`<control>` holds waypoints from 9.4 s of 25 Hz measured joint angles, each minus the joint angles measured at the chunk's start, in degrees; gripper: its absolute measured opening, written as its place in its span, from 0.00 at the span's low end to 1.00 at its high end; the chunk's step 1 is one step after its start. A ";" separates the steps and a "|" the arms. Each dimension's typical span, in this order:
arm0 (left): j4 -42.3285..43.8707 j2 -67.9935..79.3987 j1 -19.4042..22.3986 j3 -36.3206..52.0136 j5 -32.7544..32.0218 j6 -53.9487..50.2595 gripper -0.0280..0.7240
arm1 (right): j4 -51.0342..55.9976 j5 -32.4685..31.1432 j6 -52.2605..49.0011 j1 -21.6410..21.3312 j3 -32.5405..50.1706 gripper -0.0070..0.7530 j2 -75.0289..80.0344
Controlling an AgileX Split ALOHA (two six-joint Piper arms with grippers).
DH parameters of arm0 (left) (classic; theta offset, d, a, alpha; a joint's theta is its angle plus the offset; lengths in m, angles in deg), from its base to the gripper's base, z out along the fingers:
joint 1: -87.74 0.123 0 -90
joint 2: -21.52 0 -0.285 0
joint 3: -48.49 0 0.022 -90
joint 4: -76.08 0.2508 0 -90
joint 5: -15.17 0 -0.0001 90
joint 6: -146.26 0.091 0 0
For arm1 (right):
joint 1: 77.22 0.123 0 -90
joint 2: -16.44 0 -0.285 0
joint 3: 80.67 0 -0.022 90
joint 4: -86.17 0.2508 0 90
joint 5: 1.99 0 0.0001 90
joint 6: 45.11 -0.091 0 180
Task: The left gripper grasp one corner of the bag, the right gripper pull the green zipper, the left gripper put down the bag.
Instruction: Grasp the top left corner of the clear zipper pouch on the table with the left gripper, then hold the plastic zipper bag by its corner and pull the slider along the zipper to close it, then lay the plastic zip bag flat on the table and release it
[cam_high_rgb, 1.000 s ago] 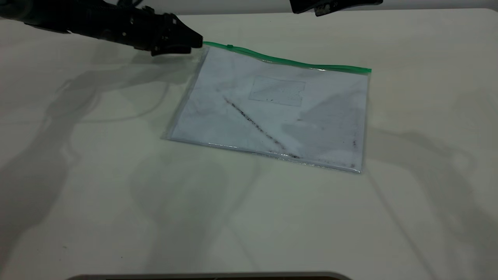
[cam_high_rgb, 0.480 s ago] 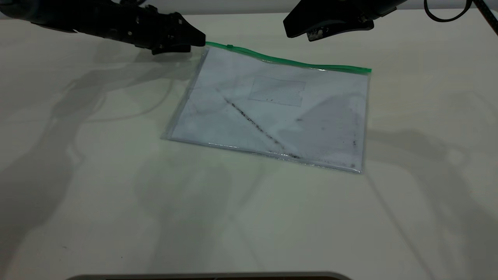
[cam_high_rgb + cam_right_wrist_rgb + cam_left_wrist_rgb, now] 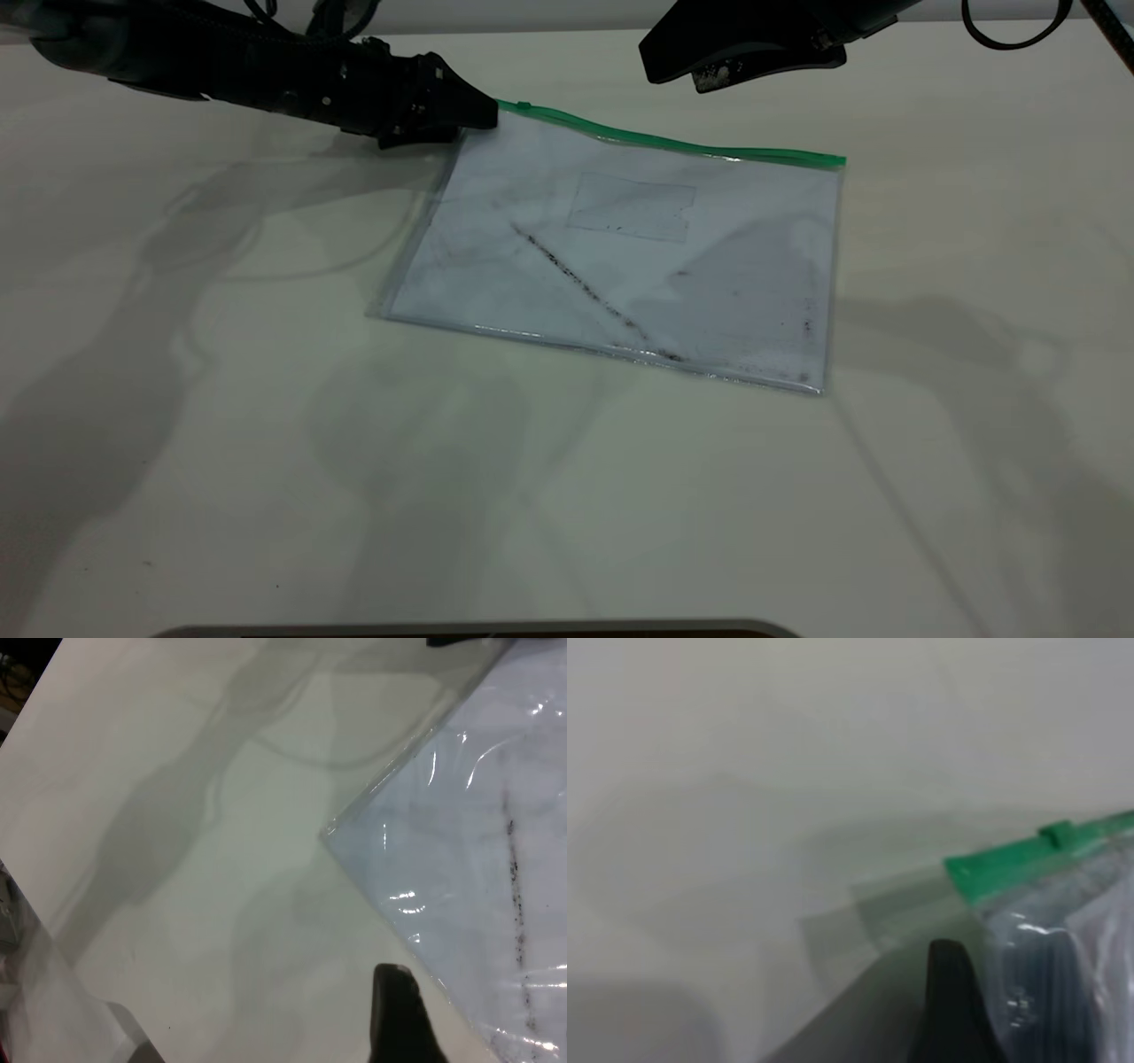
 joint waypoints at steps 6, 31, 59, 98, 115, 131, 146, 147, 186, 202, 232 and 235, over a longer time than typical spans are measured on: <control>0.06 0.24 -0.88 0.00 -3.38 -0.25 0.82 | 0.00 0.00 0.00 0.00 0.00 0.65 0.00; 24.04 -14.56 -3.77 0.00 -23.22 -1.95 0.11 | -0.03 3.04 21.86 0.20 -14.27 0.65 4.38; 30.31 -17.09 -10.62 0.00 -24.18 11.43 0.11 | 5.47 0.58 35.85 0.65 -18.04 0.59 14.21; 30.80 -17.09 -10.68 0.00 -24.23 11.77 0.11 | 6.88 -4.57 36.96 -2.48 -18.09 0.35 16.65; 30.80 -17.09 -10.68 0.00 -24.23 11.85 0.11 | 8.28 -6.13 38.07 -2.48 -18.09 0.19 17.90; 28.70 -17.70 -10.68 0.06 -22.63 15.11 0.11 | 7.28 -4.52 40.47 -2.48 -18.16 0.06 17.83; 23.61 -19.84 -8.74 0.11 -22.19 16.89 0.11 | 7.14 -3.09 40.47 -3.35 -18.57 0.06 17.57; 22.90 -19.90 -8.74 0.11 -22.13 17.22 0.11 | 7.14 -3.15 40.47 -3.60 -18.57 0.06 17.57; 10.64 -22.93 -2.41 0.05 -18.14 22.35 0.11 | 3.21 2.34 40.47 -10.87 -18.63 0.06 27.51; 10.64 -22.93 -1.97 0.05 -17.70 22.68 0.11 | 0.38 3.13 39.66 -10.89 -18.63 0.06 28.03; 20.72 -12.29 -7.86 -0.64 -15.14 1.79 0.30 | -24.80 -5.85 -7.90 -11.23 -18.04 0.72 -11.86; 25.73 -13.12 -7.37 -1.26 -17.01 -7.47 0.51 | -33.74 -13.87 -19.66 -11.23 -18.04 0.72 -19.13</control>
